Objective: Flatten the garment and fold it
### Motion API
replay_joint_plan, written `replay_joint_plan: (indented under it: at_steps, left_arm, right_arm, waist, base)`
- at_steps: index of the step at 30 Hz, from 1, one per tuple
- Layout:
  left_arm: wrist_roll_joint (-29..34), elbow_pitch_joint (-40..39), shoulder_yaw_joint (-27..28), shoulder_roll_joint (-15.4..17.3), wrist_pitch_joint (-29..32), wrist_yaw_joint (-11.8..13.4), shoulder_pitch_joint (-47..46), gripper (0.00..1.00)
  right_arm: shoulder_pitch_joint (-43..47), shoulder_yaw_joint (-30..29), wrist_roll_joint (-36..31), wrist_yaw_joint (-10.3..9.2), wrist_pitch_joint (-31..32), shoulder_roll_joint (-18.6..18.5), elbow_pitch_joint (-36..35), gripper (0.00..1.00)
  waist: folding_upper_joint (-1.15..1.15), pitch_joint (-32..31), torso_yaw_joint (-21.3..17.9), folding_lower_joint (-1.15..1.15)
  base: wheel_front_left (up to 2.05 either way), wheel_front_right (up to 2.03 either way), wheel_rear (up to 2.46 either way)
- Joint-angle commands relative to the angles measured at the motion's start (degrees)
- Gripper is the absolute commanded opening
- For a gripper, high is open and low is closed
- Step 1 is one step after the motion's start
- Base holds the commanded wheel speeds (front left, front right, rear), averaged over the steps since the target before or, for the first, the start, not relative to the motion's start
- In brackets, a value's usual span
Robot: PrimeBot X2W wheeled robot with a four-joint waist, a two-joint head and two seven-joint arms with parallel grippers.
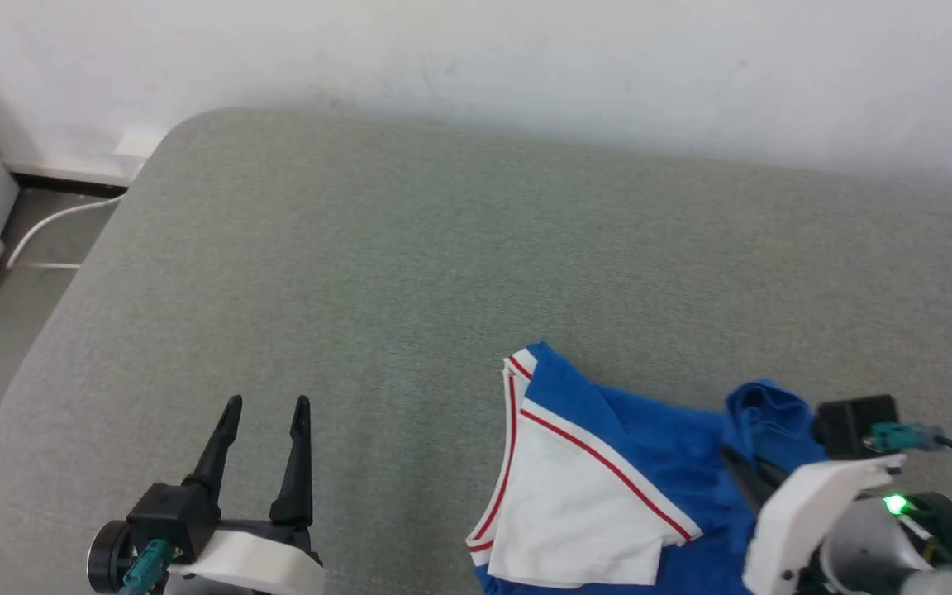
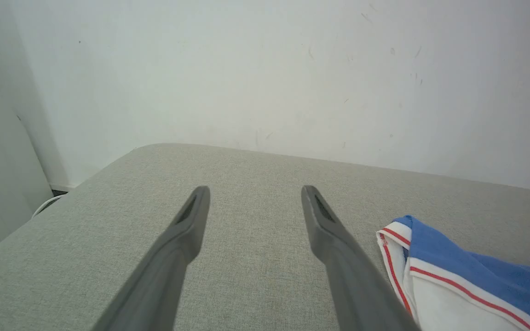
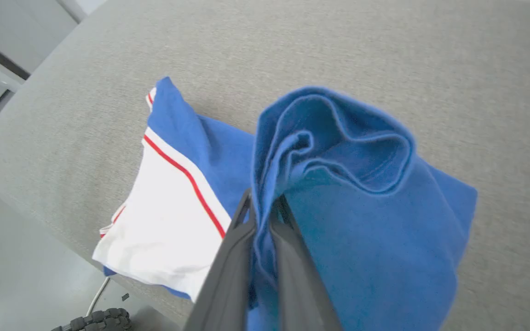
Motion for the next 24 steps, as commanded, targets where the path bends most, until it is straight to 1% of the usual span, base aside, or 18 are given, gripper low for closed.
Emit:
replay_joint_plan:
  at_steps: [1, 3, 4, 8, 15, 22, 23, 24]
  left_arm:
    - [-0.4, 0.4, 0.1, -0.3, -0.3, -0.4, 0.0, 1.0]
    - [-0.8, 0.9, -0.1, -0.3, -0.3, -0.4, 0.0, 1.0]
    - [-0.8, 0.9, -0.1, -0.3, -0.3, -0.4, 0.0, 1.0]
    - [-0.9, 1.2, -0.3, -0.3, -0.3, -0.4, -0.3, 1.0]
    - [-1.0, 1.6, -0.7, -0.3, -0.3, -0.4, -0.7, 1.0]
    - [-1.5, 2.1, -1.9, -0.3, -0.3, -0.4, -1.9, 1.0]
    - [-1.6, 2.1, -2.1, -0.3, -0.3, -0.4, -2.0, 1.0]
    - [-1.7, 2.1, -2.2, -0.3, -0.3, -0.4, -2.1, 1.0]
  right_arm:
    - [-1.5, 1.6, 1.0, -0.05, 0.0, 0.5, 0.4, 0.0]
    - [-2.5, 3.5, 1.6, -0.05, -0.4, 0.7, 1.6, 0.0]
    - [-2.5, 3.5, 1.6, -0.05, -0.4, 0.7, 1.6, 0.0]
    - [-4.6, 6.4, 2.3, -0.05, -2.0, 0.9, 5.7, 0.0]
    - [-9.2, 11.5, 3.2, -0.05, -5.3, 1.0, 16.0, 0.0]
    - [-14.0, 14.1, 3.3, -0.05, -9.5, 1.0, 25.9, 0.0]
    - [-14.6, 14.6, 3.5, -0.05, -10.2, 1.0, 27.0, 0.26]
    - [-15.2, 15.3, 3.7, -0.05, -10.9, 1.0, 28.0, 0.46]
  waist:
    - [0.0, -0.2, 2.0, 0.0]
    - [0.0, -0.1, 3.0, 0.0]
    - [0.0, -0.1, 3.0, 0.0]
    - [0.0, 0.3, 4.8, 0.0]
    - [0.0, 1.8, 6.8, 0.0]
    - [0.0, 2.9, 8.4, 0.0]
    - [0.0, 2.9, 8.5, 0.0]
    - [0.0, 3.0, 8.6, 0.0]
  base:
    - [0.0, 0.0, 0.0]
    - [0.0, 0.0, 0.0]
    - [0.0, 0.0, 0.0]
    - [0.0, 0.0, 0.0]
    - [0.0, 0.0, 0.0]
    - [0.0, 0.0, 0.0]
    - [0.0, 0.0, 0.0]
    - [0.0, 0.0, 0.0]
